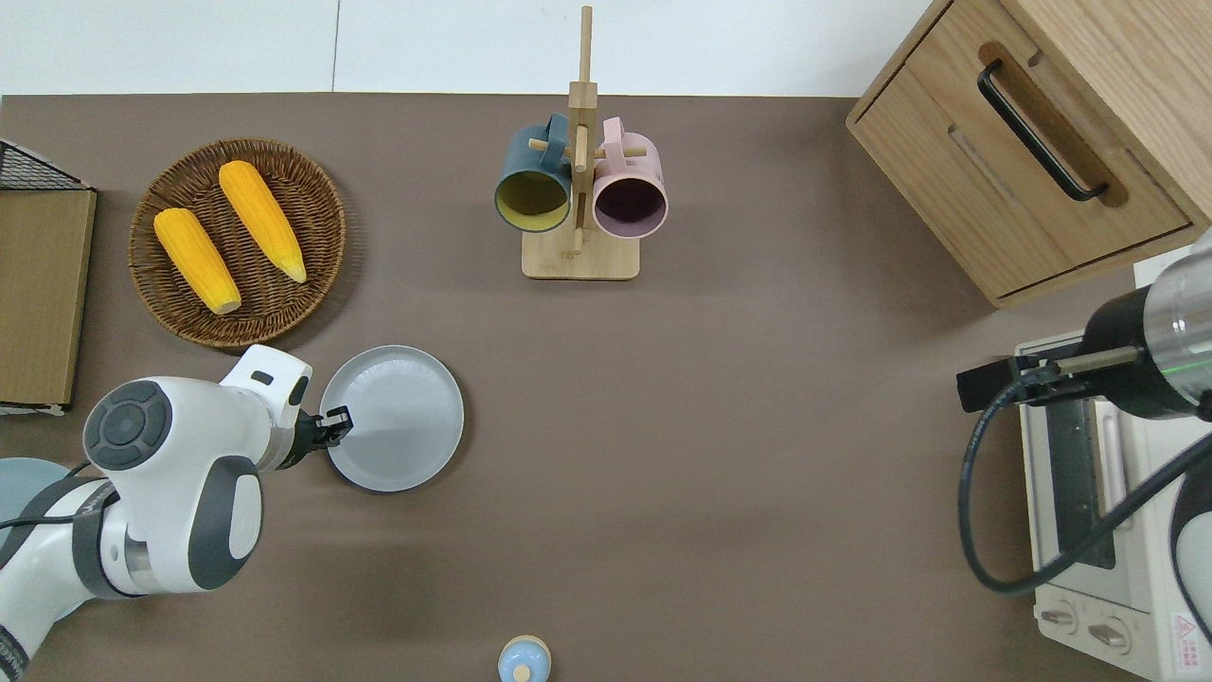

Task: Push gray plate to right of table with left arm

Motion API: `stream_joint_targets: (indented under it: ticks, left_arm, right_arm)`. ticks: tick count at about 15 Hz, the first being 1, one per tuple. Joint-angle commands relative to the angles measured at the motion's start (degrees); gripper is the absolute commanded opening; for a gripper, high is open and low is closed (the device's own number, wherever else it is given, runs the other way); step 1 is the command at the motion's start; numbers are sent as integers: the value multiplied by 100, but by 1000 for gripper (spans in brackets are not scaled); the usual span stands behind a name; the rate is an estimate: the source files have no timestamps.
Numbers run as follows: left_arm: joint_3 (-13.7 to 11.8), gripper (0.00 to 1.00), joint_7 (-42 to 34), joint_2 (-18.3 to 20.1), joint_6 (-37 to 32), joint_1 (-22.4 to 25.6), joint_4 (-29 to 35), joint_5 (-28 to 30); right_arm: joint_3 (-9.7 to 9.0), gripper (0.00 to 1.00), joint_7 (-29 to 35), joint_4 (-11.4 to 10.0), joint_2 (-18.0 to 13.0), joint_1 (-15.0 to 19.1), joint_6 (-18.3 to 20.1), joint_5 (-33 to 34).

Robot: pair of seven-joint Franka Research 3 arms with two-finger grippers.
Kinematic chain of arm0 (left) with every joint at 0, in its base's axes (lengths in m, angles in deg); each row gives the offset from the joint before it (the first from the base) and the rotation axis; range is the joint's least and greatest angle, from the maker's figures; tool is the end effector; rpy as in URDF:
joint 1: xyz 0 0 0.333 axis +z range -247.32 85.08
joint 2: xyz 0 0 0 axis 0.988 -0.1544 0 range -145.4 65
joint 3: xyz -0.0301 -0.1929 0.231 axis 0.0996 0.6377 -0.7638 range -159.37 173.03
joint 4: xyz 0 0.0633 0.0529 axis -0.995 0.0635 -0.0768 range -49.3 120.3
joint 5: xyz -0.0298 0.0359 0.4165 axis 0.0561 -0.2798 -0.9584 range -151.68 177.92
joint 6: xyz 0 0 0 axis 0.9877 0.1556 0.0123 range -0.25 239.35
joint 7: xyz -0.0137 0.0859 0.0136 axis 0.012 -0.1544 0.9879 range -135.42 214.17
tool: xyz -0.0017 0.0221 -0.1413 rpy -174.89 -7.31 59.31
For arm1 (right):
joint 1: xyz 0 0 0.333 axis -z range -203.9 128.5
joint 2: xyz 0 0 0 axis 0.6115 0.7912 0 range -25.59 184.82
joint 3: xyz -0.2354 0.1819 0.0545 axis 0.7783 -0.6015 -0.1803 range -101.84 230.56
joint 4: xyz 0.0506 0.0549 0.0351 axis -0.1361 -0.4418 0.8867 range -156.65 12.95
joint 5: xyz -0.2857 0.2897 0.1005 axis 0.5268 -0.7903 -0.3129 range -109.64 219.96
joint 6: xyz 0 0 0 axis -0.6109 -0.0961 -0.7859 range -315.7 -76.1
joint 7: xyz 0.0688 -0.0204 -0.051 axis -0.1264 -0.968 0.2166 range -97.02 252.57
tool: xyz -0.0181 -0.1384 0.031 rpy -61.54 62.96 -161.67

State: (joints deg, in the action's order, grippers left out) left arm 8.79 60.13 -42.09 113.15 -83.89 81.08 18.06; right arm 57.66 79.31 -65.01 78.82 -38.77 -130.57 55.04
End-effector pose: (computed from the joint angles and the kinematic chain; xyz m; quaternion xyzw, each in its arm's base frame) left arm 0.5097 -0.0449 0.2333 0.9848 0.1714 -0.0095 0.0276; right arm 0.5502 0.0758 0.6134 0.9978 0.0544 -0.0366 0.0027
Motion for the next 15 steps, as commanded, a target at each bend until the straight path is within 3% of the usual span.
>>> stream_joint_targets:
  ticks: [1,8,15]
  left_arm:
    - [-55,0,43,-66,159,-66,100,25]
    - [-47,0,191,-75,141,-294,100,34]
    - [-20,0,1333,-136,150,-1137,-5,34]
  right_arm:
    - [-77,983,14,46,-17,115,84,-59]
    - [-77,983,5,46,-17,115,84,-59]
    - [-86,983,5,46,-17,115,92,-59]
